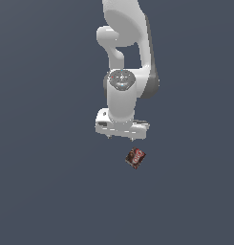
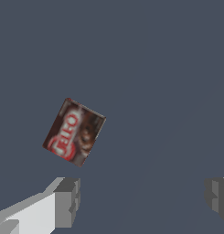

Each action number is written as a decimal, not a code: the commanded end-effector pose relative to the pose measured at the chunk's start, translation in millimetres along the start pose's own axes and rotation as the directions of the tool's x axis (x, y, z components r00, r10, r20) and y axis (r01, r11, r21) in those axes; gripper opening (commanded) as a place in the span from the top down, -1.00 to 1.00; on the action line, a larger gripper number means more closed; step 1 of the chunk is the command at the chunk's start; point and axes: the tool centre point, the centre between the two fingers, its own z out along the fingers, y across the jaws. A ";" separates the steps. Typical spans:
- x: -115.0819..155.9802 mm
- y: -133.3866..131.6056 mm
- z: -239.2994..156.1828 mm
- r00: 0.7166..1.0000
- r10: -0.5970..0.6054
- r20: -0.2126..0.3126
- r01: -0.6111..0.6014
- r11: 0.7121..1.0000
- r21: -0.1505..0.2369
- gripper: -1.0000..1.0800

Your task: Pick up the object and move it to a goal position.

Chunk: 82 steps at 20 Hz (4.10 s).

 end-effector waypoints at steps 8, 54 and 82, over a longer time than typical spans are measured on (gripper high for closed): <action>12.1 -32.3 30.8 0.979 0.203 0.004 -0.203 0.979 -0.004 -0.92; 21.6 -78.7 128.0 0.882 0.471 -0.002 -0.471 0.882 -0.017 1.00; 31.0 -101.1 -16.0 0.882 0.471 -0.002 -0.471 0.882 -0.017 1.00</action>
